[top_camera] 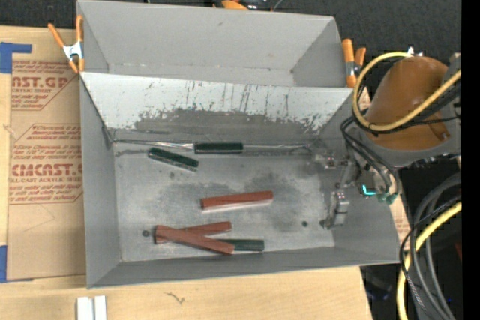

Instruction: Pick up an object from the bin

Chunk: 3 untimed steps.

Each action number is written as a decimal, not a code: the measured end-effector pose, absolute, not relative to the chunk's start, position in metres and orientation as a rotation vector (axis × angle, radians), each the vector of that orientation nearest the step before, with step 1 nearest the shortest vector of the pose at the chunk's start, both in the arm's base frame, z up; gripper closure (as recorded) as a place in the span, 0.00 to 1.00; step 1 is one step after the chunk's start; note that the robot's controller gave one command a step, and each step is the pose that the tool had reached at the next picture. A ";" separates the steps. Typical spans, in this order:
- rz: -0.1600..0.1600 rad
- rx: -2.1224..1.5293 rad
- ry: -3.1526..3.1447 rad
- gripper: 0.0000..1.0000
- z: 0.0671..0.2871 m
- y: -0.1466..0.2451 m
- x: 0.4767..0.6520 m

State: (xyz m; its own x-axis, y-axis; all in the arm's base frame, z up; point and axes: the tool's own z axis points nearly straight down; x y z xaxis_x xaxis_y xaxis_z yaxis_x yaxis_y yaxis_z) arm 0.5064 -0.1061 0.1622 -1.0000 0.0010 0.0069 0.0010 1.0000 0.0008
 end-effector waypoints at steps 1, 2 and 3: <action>-0.008 0.005 -3.137 0.00 0.078 -0.023 0.542; -0.001 -0.006 -3.142 1.00 0.082 -0.029 0.542; 0.000 0.008 -3.153 1.00 0.255 -0.037 0.556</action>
Offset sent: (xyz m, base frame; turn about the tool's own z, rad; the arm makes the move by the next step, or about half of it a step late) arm 0.0360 0.0763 -0.0792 0.0037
